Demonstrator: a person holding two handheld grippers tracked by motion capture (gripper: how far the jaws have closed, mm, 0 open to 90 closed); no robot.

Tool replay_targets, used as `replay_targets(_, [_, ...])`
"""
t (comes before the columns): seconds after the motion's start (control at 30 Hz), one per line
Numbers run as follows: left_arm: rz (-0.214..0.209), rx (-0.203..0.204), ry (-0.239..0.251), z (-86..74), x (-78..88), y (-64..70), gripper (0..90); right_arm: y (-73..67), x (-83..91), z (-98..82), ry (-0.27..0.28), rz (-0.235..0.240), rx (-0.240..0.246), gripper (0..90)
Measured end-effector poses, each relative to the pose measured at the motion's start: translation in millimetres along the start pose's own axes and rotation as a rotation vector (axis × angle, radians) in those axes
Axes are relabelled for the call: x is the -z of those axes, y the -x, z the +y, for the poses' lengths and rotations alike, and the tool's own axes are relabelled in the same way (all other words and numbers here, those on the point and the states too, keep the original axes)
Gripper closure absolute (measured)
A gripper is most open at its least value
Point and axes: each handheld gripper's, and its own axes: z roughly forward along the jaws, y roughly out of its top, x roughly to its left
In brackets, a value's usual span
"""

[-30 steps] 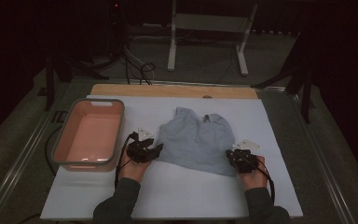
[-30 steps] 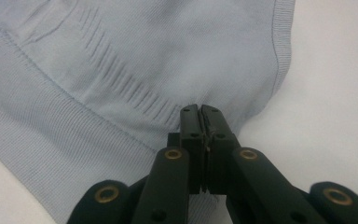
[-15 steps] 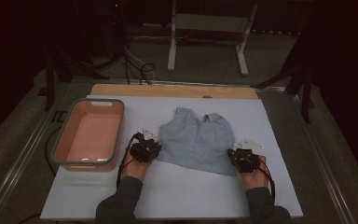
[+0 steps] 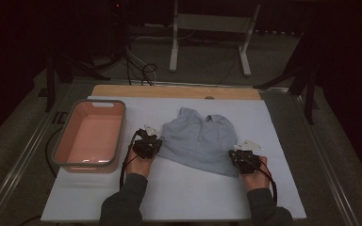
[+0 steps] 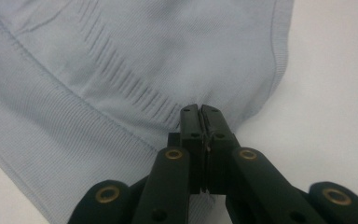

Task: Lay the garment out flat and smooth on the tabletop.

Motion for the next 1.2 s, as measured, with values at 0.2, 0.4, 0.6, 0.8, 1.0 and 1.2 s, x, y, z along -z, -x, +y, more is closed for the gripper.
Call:
replay_targets(0.2, [0.006, 0.016, 0.002, 0.8, -2.4, -1.4, 87.7, -5.2, 5.4, 0.0, -0.031, -0.021, 0.024, 75.1])
replay_targets(0.4, [0.007, 0.022, -0.003, 0.6, -2.8, -1.8, 87.6, -4.2, 16.5, -5.2, -0.048, -0.01, 0.02, 69.8])
replay_targets(0.6, [0.004, 0.024, -0.003, 0.5, -3.1, -1.8, 87.6, -3.2, 24.6, -16.6, -0.077, 0.015, -0.007, 60.0])
replay_targets(0.8, [0.002, 0.026, -0.003, 0.6, -2.5, -1.7, 87.5, -3.6, 22.6, -22.6, -0.113, 0.022, -0.031, 58.6])
replay_targets(1.0, [0.006, 0.017, -0.012, -1.1, -2.1, -0.9, 83.8, -3.3, 21.5, -22.1, -0.136, 0.047, -0.064, 70.0])
replay_targets(1.2, [0.0, 0.015, -0.031, -7.1, -0.7, -2.0, 73.3, -1.0, 21.1, -21.8, -0.15, 0.07, -0.076, 76.6])
